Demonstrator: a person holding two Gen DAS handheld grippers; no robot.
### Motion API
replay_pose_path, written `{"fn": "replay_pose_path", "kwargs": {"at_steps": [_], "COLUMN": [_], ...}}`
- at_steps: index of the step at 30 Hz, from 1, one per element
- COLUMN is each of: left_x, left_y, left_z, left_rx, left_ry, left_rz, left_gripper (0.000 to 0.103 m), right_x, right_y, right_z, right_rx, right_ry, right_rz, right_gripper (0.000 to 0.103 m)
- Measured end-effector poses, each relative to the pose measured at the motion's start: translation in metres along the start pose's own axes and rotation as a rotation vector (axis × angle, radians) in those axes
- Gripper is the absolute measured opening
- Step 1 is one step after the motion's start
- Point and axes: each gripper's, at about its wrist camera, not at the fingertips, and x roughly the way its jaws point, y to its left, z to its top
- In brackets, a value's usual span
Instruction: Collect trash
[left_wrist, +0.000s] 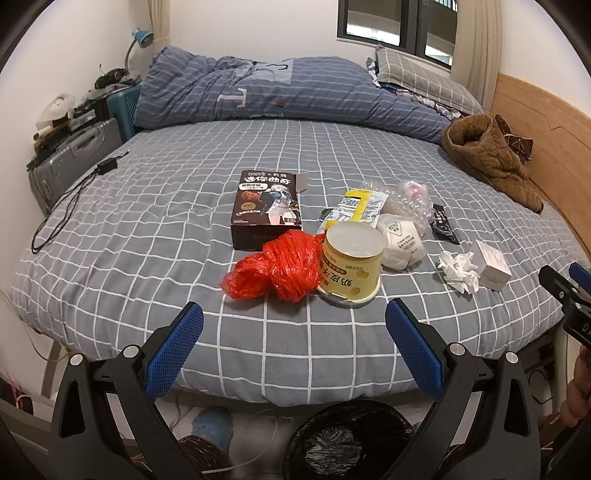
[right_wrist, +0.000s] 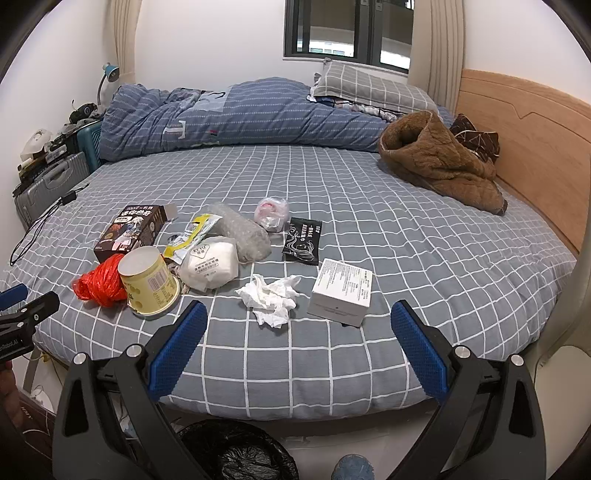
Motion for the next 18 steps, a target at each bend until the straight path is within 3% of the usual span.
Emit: {"fn": "replay_pose_path", "kwargs": {"at_steps": [18], "left_x": [-0.0006], "left_y": [0.0018], "left_z": [0.0013], "left_rx": [-0.002], "left_ry": [0.003], "left_rz": [0.01], "left_gripper": [0.097], "right_x": [0.0], "right_y": [0.0018], "right_z": [0.0006], "right_rx": [0.004], "right_ry": [-0.003], "right_rz": [0.013], "right_gripper": [0.096]}}
